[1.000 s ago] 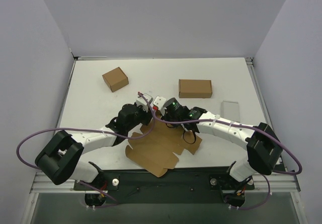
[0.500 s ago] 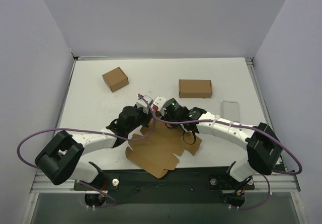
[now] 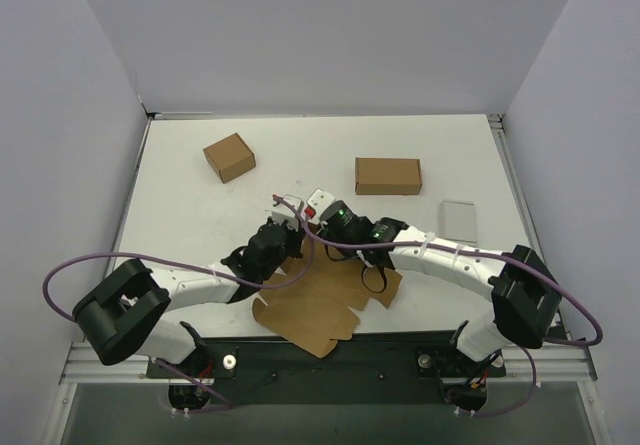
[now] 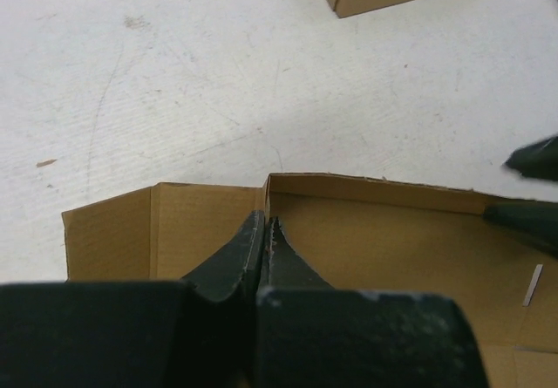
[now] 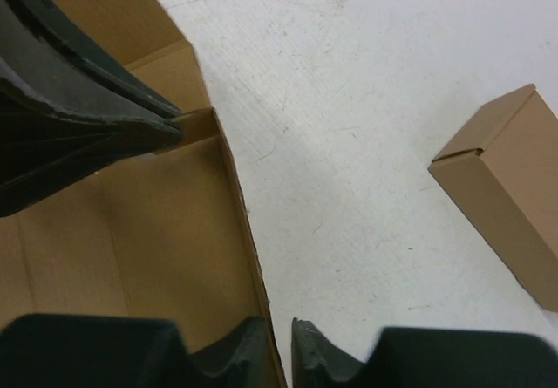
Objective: Fold the paper box
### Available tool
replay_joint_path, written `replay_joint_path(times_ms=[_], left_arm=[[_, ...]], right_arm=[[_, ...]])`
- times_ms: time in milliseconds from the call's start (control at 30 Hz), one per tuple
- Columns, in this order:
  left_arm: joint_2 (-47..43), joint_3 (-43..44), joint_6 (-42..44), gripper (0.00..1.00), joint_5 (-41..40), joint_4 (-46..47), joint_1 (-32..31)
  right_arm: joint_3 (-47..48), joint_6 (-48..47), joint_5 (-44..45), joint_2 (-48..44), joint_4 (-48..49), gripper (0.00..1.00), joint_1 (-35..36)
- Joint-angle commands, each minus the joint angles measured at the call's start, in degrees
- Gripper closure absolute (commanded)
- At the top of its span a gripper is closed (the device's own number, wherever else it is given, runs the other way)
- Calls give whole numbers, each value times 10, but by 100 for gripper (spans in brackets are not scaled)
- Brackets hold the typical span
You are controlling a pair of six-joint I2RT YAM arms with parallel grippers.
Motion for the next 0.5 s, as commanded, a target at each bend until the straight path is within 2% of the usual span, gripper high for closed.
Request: replay_joint_path(times_ms=[0, 67, 100, 167, 267, 333, 467], left_arm=[[-39, 4, -7, 100, -68, -27, 3], [-50, 2, -1, 100, -78, -39, 3], [-61, -3, 1, 100, -84, -41, 3], [-68, -11, 2, 100, -101, -42, 4], [-78, -28, 4, 100, -111, -27, 4], [-85, -44, 7, 100, -112, 2, 1], [-93, -62, 27, 100, -138, 38, -12]], right_arm=[[-17, 57, 74, -59, 10, 61, 4], [-22, 106, 102, -89, -4, 49, 4], [-26, 125, 106, -103, -16, 39, 4], [-40, 162, 107, -146, -24, 34, 4], [-55, 265, 90, -198, -34, 31, 4], [-63, 380, 68, -222, -30, 28, 4], [-94, 556, -22, -226, 28, 35, 3]])
